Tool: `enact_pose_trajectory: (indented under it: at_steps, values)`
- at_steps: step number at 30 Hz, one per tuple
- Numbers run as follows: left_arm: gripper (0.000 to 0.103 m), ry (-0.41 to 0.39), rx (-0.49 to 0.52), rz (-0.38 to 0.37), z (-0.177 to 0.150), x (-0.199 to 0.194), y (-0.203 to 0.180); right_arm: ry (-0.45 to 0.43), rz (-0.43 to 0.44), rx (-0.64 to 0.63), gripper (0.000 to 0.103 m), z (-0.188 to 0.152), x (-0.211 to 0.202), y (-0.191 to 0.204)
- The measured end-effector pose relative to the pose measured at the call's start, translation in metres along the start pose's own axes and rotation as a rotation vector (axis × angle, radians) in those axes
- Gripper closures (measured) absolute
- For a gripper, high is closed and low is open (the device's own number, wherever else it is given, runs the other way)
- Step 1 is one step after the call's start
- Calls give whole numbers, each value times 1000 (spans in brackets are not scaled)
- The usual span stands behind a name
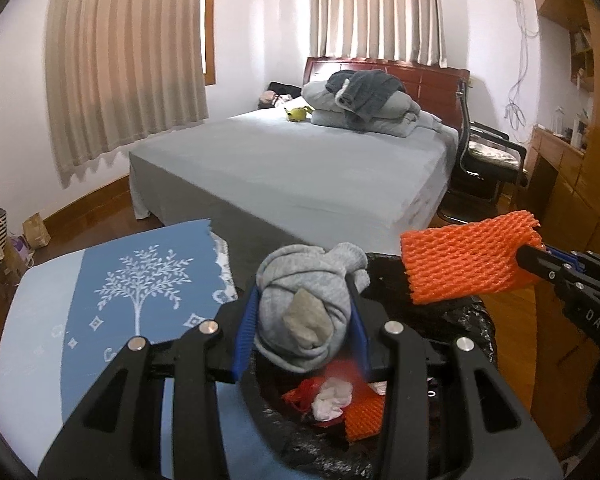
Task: Collect trash
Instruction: 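Open both grippers above the bin to drop the sock and foam sleeve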
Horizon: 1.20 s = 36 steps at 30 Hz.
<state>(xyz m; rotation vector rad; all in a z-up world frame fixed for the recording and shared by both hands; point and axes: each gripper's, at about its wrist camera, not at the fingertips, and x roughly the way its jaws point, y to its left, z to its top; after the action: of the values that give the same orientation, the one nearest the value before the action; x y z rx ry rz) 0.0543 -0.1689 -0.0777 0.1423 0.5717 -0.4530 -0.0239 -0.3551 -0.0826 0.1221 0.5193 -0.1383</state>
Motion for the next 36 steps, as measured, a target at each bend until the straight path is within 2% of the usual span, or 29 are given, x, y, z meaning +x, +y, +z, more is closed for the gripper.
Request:
enact_pose_trajectory:
  at_steps: [8, 24, 25, 27, 28, 29, 34, 36]
  values:
    - [64, 28, 14, -45, -8, 30, -14, 42, -18, 31, 92, -11, 18, -11]
    - [62, 121, 21, -81, -23, 93, -20, 128, -13, 41, 91, -26, 71, -20]
    - [61, 127, 20, -86, -23, 96, -20, 136, -14, 37, 89, -27, 76, -20]
    - [50, 133, 14, -100, -22, 102, -18, 150, -22, 32, 82, -29, 84, -21]
    - [40, 133, 10, -104, -21, 103, -17, 154, -23, 30, 80, -30, 88, -21]
    - [35, 130, 5, -106, -20, 105, -15, 165, -24, 29, 74, -31, 92, -22]
    - [26, 123, -27, -87, -13, 102, -2, 160, -37, 45, 35, -33, 92, -27]
    - [20, 118, -35, -62, -10, 97, 6, 140, -59, 40, 11, -31, 85, -27]
